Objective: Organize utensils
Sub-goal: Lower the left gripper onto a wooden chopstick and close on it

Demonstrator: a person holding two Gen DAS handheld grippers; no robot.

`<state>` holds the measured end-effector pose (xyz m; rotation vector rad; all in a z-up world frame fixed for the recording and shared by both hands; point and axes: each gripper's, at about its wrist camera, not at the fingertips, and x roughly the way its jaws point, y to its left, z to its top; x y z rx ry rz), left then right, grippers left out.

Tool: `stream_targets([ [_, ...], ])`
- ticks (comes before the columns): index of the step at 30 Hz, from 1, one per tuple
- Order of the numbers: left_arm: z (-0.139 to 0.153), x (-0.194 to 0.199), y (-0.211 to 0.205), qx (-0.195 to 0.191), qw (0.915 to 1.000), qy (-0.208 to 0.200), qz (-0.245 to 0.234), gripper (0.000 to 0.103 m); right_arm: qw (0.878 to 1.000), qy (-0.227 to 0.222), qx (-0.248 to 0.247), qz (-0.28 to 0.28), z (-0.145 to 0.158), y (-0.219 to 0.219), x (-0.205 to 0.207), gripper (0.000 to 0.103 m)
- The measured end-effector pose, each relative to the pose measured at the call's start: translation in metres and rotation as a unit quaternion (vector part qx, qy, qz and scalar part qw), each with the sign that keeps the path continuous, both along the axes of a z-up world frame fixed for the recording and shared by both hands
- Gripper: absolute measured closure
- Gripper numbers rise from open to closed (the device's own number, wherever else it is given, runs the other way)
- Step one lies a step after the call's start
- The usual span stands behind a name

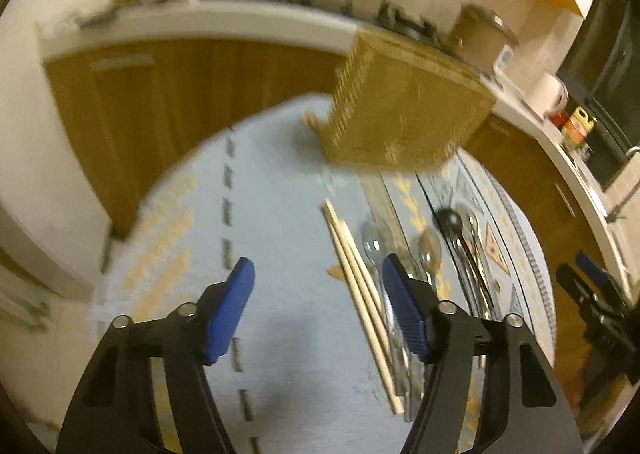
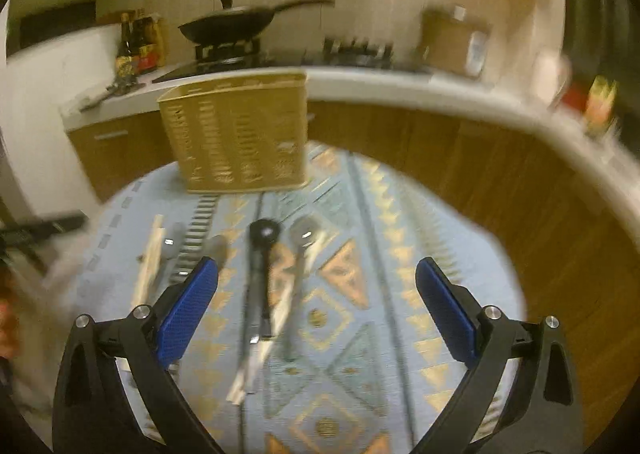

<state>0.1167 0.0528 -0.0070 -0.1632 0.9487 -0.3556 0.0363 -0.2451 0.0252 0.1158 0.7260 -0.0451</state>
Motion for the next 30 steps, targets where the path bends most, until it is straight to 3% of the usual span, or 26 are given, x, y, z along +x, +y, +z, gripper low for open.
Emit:
stream_targets([
  [2, -0.009, 0.012, -0.005, -0.007, 0.9997, 0.020, -0.009, 0.047, 0.999, 0.024, 0.030, 0.007, -0.006, -0.011, 0.009, 0.024],
  [8, -0.029, 0.049, -0.022, -0.035, 0.9962, 0.077, -0.022, 0.063, 0.997, 0.055, 0.049, 0.022, -0.016, -0.014, 0.018, 0.043],
  [14, -0.042, 0.075, -0.038, -0.011, 0.9946, 0.103, -0.011, 0.066, 0.996, 0.062, 0.049, 0.039, -0.016, -0.008, 0.021, 0.045],
  [17, -0.048, 0.083, -0.044, -0.001, 0.9935, 0.113, -0.010, 0.072, 0.996, 0.061, 0.050, 0.042, -0.014, -0.008, 0.022, 0.045],
  [20, -0.048, 0.088, -0.052, 0.025, 0.9942, 0.105, -0.005, 0.076, 0.996, 0.061, 0.052, 0.040, -0.015, -0.010, 0.021, 0.045],
  [25, -0.048, 0.094, -0.057, 0.053, 0.9940, 0.096, 0.001, 0.095, 0.995, 0.068, 0.056, 0.035, -0.019, -0.015, 0.021, 0.045],
  [30, -0.047, 0.096, -0.051, 0.061, 0.9934, 0.096, -0.016, 0.096, 0.995, 0.073, 0.056, 0.034, -0.021, -0.018, 0.019, 0.045],
])
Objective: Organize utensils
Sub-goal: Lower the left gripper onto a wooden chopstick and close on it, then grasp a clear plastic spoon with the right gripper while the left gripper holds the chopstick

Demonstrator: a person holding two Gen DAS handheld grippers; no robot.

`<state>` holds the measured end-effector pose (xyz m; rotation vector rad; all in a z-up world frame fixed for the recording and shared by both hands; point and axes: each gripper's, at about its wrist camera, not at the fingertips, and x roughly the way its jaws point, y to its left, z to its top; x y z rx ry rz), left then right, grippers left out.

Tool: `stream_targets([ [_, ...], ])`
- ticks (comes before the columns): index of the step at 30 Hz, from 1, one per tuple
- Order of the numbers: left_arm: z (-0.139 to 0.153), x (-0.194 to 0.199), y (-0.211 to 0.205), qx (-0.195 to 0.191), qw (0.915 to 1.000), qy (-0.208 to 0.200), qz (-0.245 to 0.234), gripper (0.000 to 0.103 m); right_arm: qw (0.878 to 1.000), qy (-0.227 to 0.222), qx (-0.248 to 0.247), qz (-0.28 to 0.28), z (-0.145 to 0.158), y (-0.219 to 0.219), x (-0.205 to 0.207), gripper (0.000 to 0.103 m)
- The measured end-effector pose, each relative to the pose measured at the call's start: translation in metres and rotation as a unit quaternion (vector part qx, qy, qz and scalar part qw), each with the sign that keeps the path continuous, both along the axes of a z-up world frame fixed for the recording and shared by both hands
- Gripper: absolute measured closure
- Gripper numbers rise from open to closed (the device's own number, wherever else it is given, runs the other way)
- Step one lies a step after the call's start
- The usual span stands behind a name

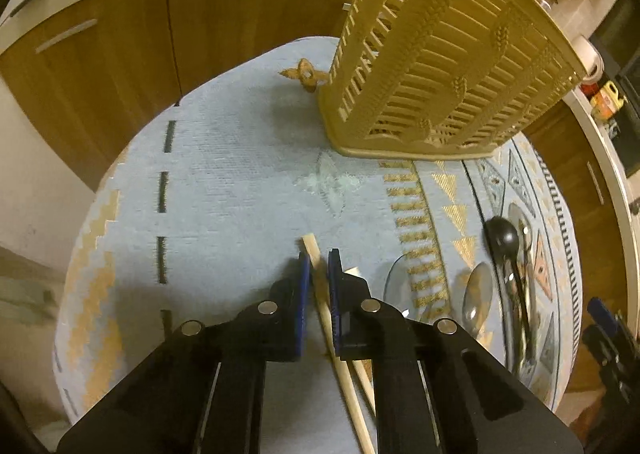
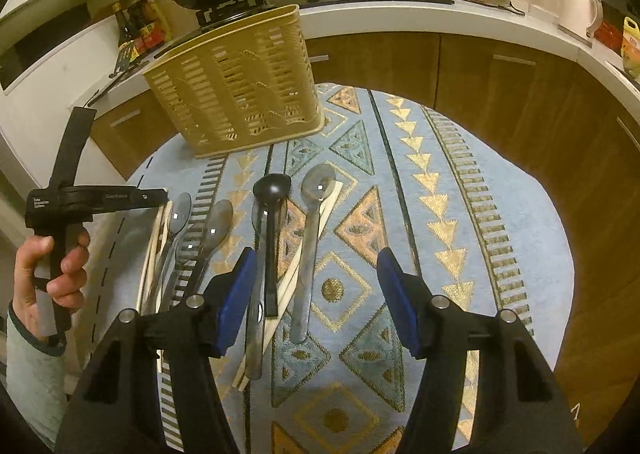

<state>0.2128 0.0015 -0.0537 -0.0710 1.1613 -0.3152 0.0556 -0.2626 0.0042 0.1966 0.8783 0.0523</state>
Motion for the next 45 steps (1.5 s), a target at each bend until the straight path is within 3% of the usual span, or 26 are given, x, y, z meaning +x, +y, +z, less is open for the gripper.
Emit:
stream_targets([
  [5, 0.007, -0.002, 0.018, 0.034, 0.9992, -0.010, -0.020, 0.100, 1.000, -0.003, -0.004, 0.005, 0.002, 0.003, 0.000, 0.045],
  [8, 0.017, -0.003, 0.033, -0.024, 0.9993, -0.005, -0.029, 0.100, 1.000, 0.000, -0.003, 0.010, 0.000, 0.009, 0.001, 0.045],
  [9, 0.020, -0.003, 0.037, -0.026, 0.9992, -0.005, -0.030, 0.100, 1.000, 0.001, -0.003, 0.012, -0.001, 0.011, 0.001, 0.045],
  [12, 0.019, -0.001, 0.041, 0.013, 0.9996, -0.004, -0.024, 0.100, 1.000, 0.001, -0.005, 0.018, -0.001, 0.015, 0.000, 0.045],
  [16, 0.011, -0.002, 0.054, 0.017, 0.9997, 0.009, -0.017, 0.100, 1.000, 0.001, -0.002, 0.019, -0.001, 0.018, -0.001, 0.045],
  [17, 0.010, -0.003, 0.060, 0.011, 0.9998, 0.014, -0.013, 0.098, 1.000, 0.002, -0.001, 0.019, -0.002, 0.018, 0.000, 0.045],
  [20, 0.009, -0.003, 0.070, 0.000, 0.9999, 0.013, -0.005, 0.075, 1.000, 0.009, 0.002, 0.020, -0.002, 0.016, 0.002, 0.045],
  [24, 0.009, -0.003, 0.077, -0.012, 0.9993, 0.028, -0.020, 0.074, 1.000, 0.018, 0.010, 0.014, -0.004, 0.011, 0.006, 0.045],
  [27, 0.003, -0.006, 0.074, 0.001, 0.9985, 0.040, -0.037, 0.074, 0.999, 0.028, 0.021, 0.010, -0.007, 0.007, 0.011, 0.044],
  [32, 0.003, -0.007, 0.047, 0.065, 0.9965, 0.018, -0.049, 0.076, 0.999, 0.041, 0.019, 0.018, -0.005, 0.008, 0.025, 0.045],
  [37, 0.004, -0.017, 0.027, 0.126, 0.9897, -0.014, -0.066, 0.088, 0.998, 0.058, 0.002, 0.000, 0.000, -0.001, 0.057, 0.045],
  [38, 0.005, -0.017, 0.027, 0.128, 0.9897, -0.016, -0.062, 0.096, 0.998, 0.065, 0.002, -0.004, -0.001, -0.004, 0.064, 0.045],
  [42, 0.011, -0.015, 0.034, 0.104, 0.9933, -0.011, -0.049, 0.099, 0.994, 0.106, 0.006, -0.003, -0.011, -0.009, 0.096, 0.046],
  [45, 0.015, -0.015, 0.039, 0.085, 0.9951, -0.008, -0.048, 0.099, 0.990, 0.143, 0.002, 0.013, -0.022, -0.005, 0.112, 0.063],
])
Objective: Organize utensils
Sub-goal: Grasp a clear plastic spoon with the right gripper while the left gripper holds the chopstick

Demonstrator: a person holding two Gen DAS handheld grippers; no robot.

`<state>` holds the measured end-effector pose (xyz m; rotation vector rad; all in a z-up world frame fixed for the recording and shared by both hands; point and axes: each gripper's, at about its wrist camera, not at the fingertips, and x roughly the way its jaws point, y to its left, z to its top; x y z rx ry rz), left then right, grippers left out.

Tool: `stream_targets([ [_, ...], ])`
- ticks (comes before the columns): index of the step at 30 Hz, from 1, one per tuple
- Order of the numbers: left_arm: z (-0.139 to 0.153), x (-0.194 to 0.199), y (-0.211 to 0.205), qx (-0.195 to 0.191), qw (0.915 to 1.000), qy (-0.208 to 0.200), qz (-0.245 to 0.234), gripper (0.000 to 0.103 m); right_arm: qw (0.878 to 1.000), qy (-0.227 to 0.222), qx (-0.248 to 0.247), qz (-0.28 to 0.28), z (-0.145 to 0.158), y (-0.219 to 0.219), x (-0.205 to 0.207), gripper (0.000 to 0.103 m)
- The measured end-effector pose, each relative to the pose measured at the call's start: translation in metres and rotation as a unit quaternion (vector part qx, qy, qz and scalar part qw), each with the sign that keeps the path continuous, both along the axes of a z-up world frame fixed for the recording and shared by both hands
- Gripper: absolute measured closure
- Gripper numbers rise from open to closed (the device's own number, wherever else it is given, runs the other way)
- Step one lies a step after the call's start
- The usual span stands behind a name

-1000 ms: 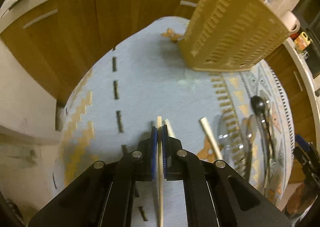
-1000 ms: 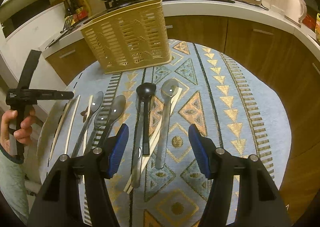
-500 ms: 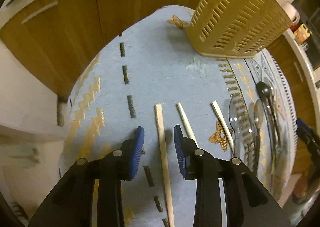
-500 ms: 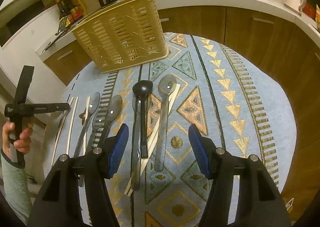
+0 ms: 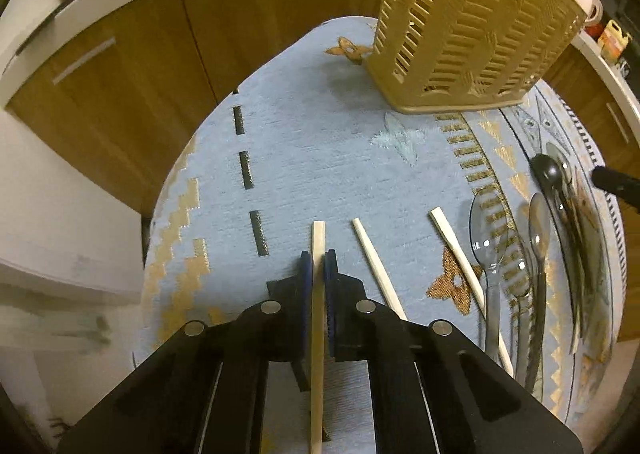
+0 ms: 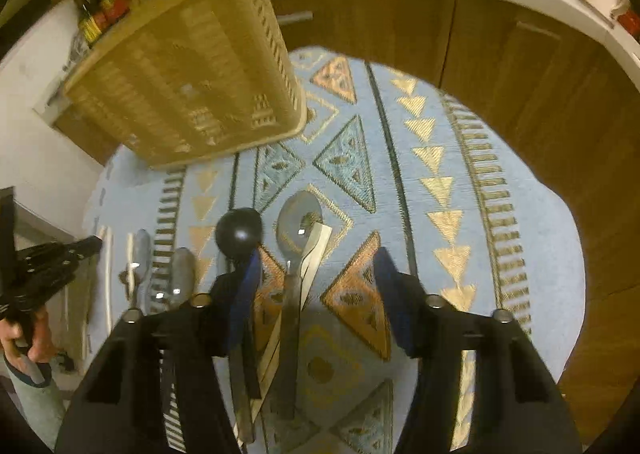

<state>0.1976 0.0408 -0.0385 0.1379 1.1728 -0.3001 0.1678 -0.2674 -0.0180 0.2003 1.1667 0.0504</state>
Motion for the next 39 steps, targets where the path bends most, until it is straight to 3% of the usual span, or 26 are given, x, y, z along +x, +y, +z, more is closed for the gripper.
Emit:
stream_targets([
  [1, 0.001, 0.000, 0.001, -0.002, 1.0000, 0.000, -0.001, 0.099, 1.000, 0.011, 0.001, 0.004, -0.003, 0.002, 0.003, 0.068],
  [8, 0.010, 0.002, 0.009, -0.010, 0.9999, 0.004, -0.010, 0.099, 0.997, 0.049, -0.051, 0.030, -0.016, 0.025, 0.020, 0.068],
  [19, 0.001, 0.001, 0.005, -0.009, 0.9998, -0.001, -0.016, 0.099, 0.986, 0.049, -0.142, 0.069, -0.016, 0.062, 0.026, 0.076],
  [25, 0.000, 0.005, 0.012, -0.037, 0.9993, 0.009, -0.006, 0.099, 0.995, 0.039, -0.078, 0.046, -0.003, 0.029, 0.006, 0.080],
  [26, 0.000, 0.007, 0.015, -0.045, 0.9989, 0.013, -0.004, 0.099, 0.995, 0.041, -0.073, 0.048, -0.003, 0.027, 0.004, 0.093],
  [27, 0.000, 0.008, 0.017, -0.053, 0.9984, 0.017, -0.002, 0.099, 0.995, 0.043, -0.070, 0.049, -0.003, 0.023, 0.003, 0.097],
  [30, 0.000, 0.012, 0.022, -0.088, 0.9957, 0.029, -0.001, 0.099, 0.995, 0.043, -0.068, 0.051, -0.011, 0.019, -0.001, 0.097],
  [35, 0.004, 0.013, 0.025, -0.101, 0.9944, 0.029, 0.003, 0.099, 0.997, 0.045, -0.049, 0.037, -0.018, 0.005, -0.004, 0.097],
  [39, 0.006, 0.013, 0.031, -0.099, 0.9947, 0.025, 0.006, 0.099, 0.997, 0.031, -0.070, 0.011, -0.013, -0.023, 0.007, 0.096],
])
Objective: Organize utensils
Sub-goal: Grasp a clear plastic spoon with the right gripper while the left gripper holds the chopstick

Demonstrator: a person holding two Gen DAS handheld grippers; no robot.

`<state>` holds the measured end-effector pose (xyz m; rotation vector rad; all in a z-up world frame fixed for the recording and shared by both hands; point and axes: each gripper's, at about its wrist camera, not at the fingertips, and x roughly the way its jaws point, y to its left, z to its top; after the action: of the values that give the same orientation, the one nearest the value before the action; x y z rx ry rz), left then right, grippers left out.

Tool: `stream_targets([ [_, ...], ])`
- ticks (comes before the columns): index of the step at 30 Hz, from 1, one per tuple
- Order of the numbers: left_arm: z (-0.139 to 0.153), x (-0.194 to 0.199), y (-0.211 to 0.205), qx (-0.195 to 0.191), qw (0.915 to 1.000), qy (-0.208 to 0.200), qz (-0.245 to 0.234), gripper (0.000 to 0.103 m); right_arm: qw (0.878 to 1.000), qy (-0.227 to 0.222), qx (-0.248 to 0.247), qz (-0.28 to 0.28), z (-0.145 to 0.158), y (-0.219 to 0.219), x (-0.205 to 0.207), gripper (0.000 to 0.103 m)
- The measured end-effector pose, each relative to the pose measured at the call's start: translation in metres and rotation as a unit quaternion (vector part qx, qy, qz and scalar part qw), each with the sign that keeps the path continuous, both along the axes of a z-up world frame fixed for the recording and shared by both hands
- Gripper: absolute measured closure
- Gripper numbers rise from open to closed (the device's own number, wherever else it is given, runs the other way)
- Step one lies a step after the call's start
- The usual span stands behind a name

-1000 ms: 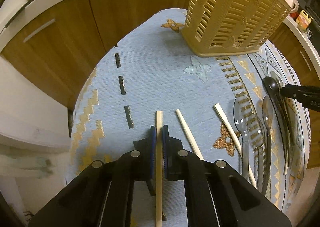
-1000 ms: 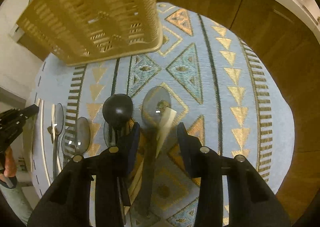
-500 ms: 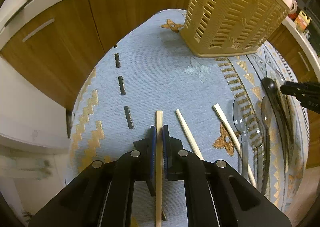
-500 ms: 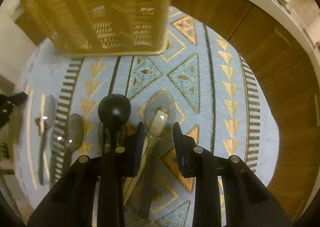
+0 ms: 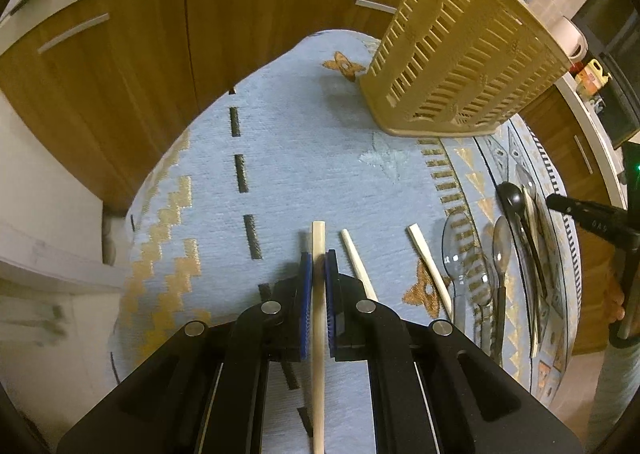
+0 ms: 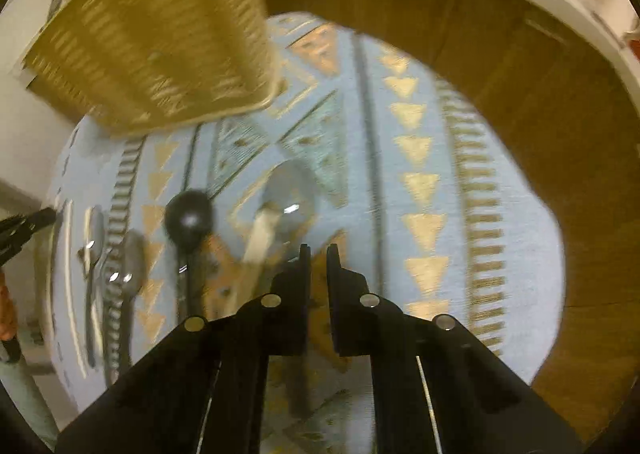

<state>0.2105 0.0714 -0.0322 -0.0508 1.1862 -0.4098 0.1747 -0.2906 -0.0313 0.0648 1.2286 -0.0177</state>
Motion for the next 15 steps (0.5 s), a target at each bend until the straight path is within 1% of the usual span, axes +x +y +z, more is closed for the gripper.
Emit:
stream_targets([
  [1, -0.001, 0.000, 0.000, -0.001, 1.0000, 0.001, -0.001, 0.099, 1.000, 0.000, 0.001, 0.002, 0.001, -0.002, -0.001, 0.095],
  [3, -0.004, -0.001, 0.000, -0.002, 1.0000, 0.003, -0.002, 0.099, 1.000, 0.006, 0.013, 0.011, 0.000, 0.000, -0.001, 0.086],
  [5, -0.006, 0.000, -0.003, -0.001, 1.0000, 0.005, -0.004, 0.099, 1.000, 0.011, 0.015, 0.021, 0.003, 0.004, -0.002, 0.056],
  [6, -0.007, -0.001, -0.005, -0.001, 1.0000, 0.006, -0.005, 0.099, 1.000, 0.007, 0.006, 0.029, 0.002, 0.010, -0.004, 0.055],
  [7, -0.008, -0.001, -0.007, 0.001, 1.0000, 0.006, -0.007, 0.099, 0.999, 0.005, -0.006, 0.038, 0.001, 0.016, -0.004, 0.055],
  [8, -0.008, -0.002, -0.009, 0.002, 0.9999, 0.004, -0.009, 0.099, 0.999, 0.007, -0.017, 0.045, -0.002, 0.023, -0.004, 0.058],
  [9, -0.008, -0.002, -0.011, 0.004, 0.9999, 0.003, -0.011, 0.099, 0.998, 0.009, -0.024, 0.050, -0.003, 0.027, -0.004, 0.063],
  [10, -0.007, -0.003, -0.012, 0.006, 0.9999, 0.001, -0.013, 0.099, 0.998, 0.015, -0.022, 0.053, -0.004, 0.030, -0.003, 0.075],
  [11, -0.007, -0.004, -0.012, 0.007, 0.9999, 0.000, -0.014, 0.099, 0.998, 0.022, -0.016, 0.055, -0.005, 0.031, 0.001, 0.078],
  [13, -0.005, -0.004, -0.012, 0.007, 0.9999, -0.003, -0.014, 0.099, 0.998, 0.030, -0.011, 0.056, -0.008, 0.032, 0.004, 0.079],
  [15, -0.004, -0.003, -0.012, 0.007, 0.9999, -0.003, -0.013, 0.099, 0.998, 0.035, -0.016, 0.054, -0.012, 0.032, 0.010, 0.079],
])
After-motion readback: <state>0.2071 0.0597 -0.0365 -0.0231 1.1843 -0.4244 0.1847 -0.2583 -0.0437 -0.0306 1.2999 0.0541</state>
